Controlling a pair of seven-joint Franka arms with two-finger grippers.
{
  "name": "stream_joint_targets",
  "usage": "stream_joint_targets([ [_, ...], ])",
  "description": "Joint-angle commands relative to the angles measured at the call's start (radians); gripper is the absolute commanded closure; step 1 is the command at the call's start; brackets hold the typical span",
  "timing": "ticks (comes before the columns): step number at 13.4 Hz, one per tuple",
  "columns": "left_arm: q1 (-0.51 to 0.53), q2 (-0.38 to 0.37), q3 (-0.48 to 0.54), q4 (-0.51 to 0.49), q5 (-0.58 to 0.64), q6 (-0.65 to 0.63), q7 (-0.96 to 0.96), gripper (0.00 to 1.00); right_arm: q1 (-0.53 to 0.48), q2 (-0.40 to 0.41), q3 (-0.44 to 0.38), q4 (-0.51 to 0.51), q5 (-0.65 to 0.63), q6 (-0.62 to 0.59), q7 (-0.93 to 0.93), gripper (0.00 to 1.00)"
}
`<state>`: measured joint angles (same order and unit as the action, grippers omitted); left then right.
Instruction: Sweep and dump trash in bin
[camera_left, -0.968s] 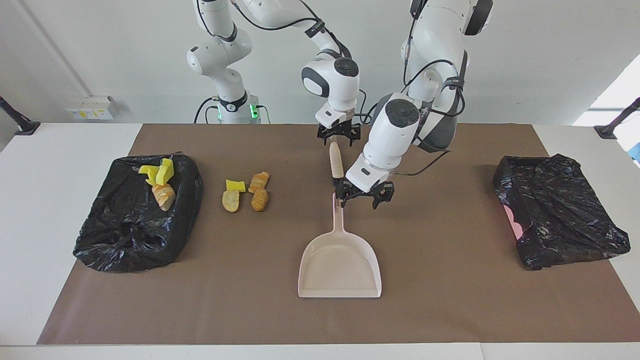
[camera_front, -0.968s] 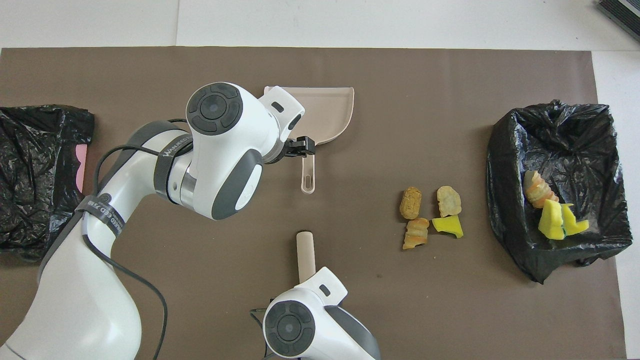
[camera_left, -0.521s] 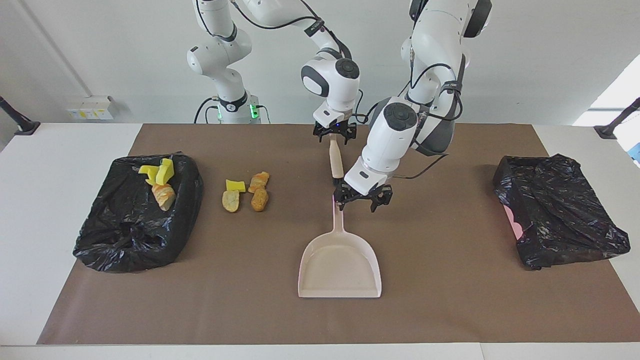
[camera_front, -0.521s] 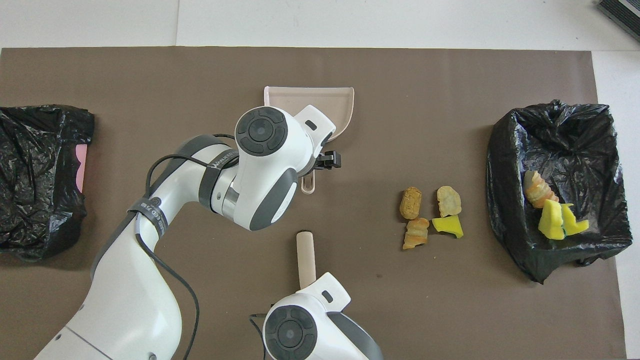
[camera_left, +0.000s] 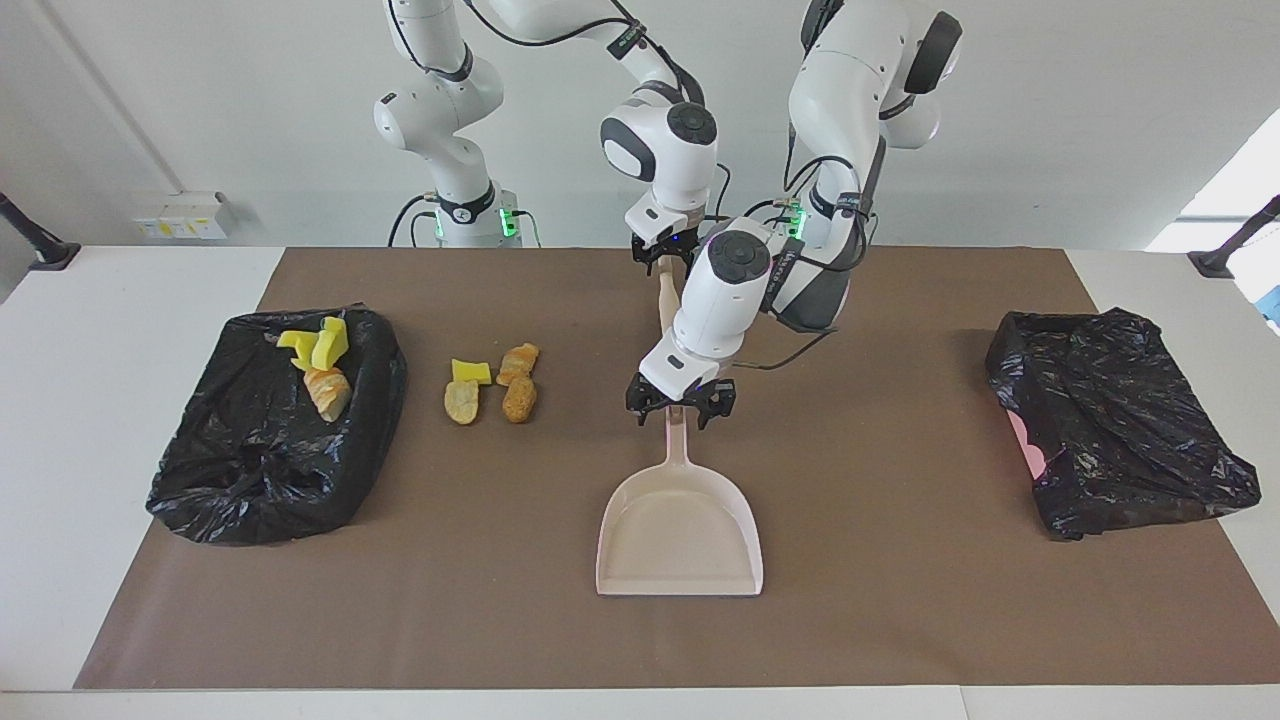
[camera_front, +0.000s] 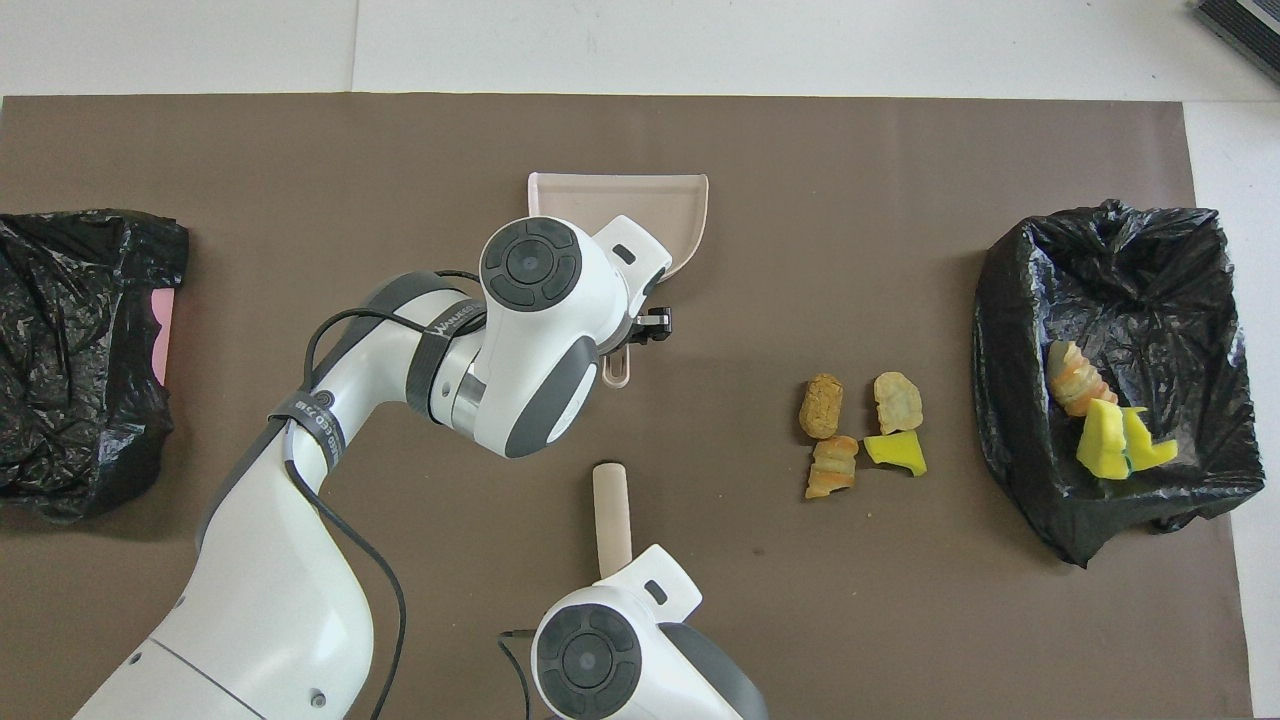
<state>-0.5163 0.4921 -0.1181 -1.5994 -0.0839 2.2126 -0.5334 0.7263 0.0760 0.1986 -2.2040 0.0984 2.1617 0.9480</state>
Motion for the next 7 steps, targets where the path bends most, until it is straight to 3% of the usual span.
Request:
stream_joint_targets([
  [1,-0.001,0.000,0.008,0.019,-0.002,-0.051,-0.002,1.00,-0.013,-0.019,0.002,-0.022,0.047,-0.009,-0.057,0.71],
  [3,0.022,-0.027,0.015,0.016,0.007,-0.092,0.045,1.00,-0.013,-0.019,0.002,-0.023,0.047,-0.022,-0.057,1.00],
  [7,0.097,-0.098,0.025,0.012,0.007,-0.200,0.376,1.00,-0.060,-0.065,-0.001,-0.011,0.047,-0.115,-0.063,1.00],
])
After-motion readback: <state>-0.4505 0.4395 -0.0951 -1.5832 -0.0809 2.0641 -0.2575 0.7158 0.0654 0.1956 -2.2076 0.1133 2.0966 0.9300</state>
